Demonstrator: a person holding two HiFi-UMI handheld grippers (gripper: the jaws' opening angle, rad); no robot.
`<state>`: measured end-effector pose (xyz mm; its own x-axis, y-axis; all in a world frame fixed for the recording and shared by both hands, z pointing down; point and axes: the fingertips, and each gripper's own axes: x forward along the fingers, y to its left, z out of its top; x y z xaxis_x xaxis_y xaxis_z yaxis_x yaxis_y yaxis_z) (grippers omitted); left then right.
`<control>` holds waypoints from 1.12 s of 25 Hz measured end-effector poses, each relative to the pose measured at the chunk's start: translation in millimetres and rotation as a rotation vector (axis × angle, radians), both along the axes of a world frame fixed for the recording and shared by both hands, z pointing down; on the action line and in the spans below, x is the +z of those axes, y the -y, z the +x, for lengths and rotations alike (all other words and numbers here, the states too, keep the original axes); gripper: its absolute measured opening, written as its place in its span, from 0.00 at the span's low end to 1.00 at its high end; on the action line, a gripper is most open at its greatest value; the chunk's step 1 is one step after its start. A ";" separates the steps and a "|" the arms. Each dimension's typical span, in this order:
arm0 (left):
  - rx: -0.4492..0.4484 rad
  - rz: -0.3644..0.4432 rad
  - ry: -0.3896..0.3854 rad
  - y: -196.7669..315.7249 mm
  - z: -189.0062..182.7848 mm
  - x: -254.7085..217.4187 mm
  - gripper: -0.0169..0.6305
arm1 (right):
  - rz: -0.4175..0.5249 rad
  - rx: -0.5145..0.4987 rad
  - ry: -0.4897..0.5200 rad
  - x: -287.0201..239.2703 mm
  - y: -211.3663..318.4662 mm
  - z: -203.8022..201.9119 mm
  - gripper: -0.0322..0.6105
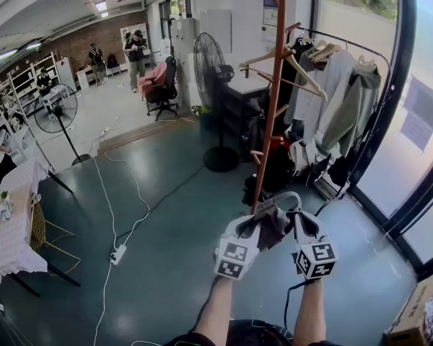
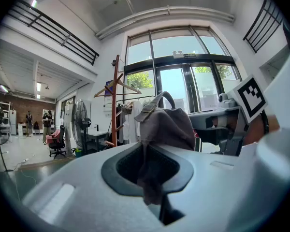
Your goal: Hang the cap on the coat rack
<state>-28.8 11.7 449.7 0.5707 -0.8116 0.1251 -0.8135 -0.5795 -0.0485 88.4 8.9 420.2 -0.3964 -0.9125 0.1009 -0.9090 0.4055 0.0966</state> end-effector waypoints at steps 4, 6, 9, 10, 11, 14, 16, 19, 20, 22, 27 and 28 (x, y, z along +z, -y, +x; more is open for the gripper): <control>0.006 0.003 -0.001 7.1 -0.8 1.0 0.08 | -0.003 0.016 0.043 2.4 8.0 -1.4 0.06; 0.003 -0.002 -0.003 8.1 -3.0 3.3 0.08 | -0.008 0.018 0.046 5.2 7.7 -3.2 0.06; 0.005 -0.011 -0.013 9.2 -5.4 6.6 0.08 | -0.015 0.024 0.046 8.7 5.7 -4.0 0.06; 0.010 -0.015 -0.015 9.7 -4.3 8.0 0.08 | -0.018 0.028 0.046 10.2 5.8 -2.8 0.06; 0.015 -0.018 -0.015 10.1 -2.4 9.6 0.08 | -0.022 0.033 0.046 11.9 6.2 -0.9 0.06; 0.037 -0.029 -0.018 9.2 5.4 15.9 0.08 | -0.036 0.053 0.048 17.8 5.3 5.7 0.06; 0.047 -0.036 -0.020 10.1 8.9 20.6 0.08 | -0.043 0.061 0.046 21.8 6.3 8.4 0.06; 0.047 -0.057 -0.021 19.3 11.5 30.3 0.08 | -0.064 0.060 0.038 30.7 15.8 10.5 0.06; 0.044 -0.065 -0.022 23.8 11.7 34.0 0.08 | -0.073 0.057 0.035 34.4 20.4 10.8 0.06; 0.033 -0.080 -0.025 33.7 10.5 39.9 0.08 | -0.087 0.047 0.030 40.9 31.1 9.8 0.06; -0.007 -0.100 -0.026 63.7 6.8 45.8 0.08 | -0.109 0.007 0.035 47.5 67.7 5.0 0.06; -0.021 -0.105 -0.028 71.3 4.2 47.1 0.08 | -0.115 -0.005 0.035 49.4 76.3 2.4 0.06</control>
<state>-24.6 -59.6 496.8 0.5580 -0.8067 0.1948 -0.8258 -0.5629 0.0343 90.7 -67.4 469.6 -0.4061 -0.8938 0.1902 -0.9089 0.4166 0.0172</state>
